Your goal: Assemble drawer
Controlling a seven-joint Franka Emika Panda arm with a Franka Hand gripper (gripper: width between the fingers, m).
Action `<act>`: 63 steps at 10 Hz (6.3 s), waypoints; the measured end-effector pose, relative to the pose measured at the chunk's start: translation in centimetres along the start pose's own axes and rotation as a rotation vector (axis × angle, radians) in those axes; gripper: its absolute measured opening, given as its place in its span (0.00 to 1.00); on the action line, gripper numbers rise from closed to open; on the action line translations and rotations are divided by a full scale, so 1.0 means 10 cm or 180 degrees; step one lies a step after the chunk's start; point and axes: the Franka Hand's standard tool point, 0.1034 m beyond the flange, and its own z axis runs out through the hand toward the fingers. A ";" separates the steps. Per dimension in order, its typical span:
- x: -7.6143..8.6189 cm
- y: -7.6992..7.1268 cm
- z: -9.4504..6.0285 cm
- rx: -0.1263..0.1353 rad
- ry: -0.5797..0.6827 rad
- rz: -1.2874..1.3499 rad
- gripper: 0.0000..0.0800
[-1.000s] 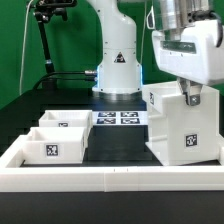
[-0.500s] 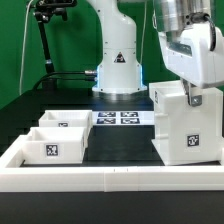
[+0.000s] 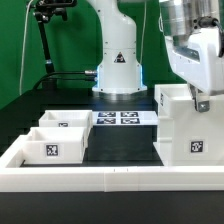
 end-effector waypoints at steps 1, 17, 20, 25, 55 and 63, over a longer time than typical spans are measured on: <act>0.01 -0.02 0.00 0.0013 0.0003 -0.0009 0.05; -0.07 -0.36 -0.03 0.0114 -0.0006 0.0144 0.05; -0.07 -0.36 -0.03 0.0119 -0.0002 0.0092 0.05; -0.10 -0.36 -0.02 0.0113 -0.0003 0.0070 0.73; 1.36 0.42 -0.35 -0.0248 0.0226 -0.5513 0.81; 1.83 0.74 -0.03 -0.0300 0.0368 -0.5235 0.81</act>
Offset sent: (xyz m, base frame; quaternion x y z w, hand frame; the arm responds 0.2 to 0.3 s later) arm 0.0000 0.0000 0.0000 0.0000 0.0000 0.0000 1.0000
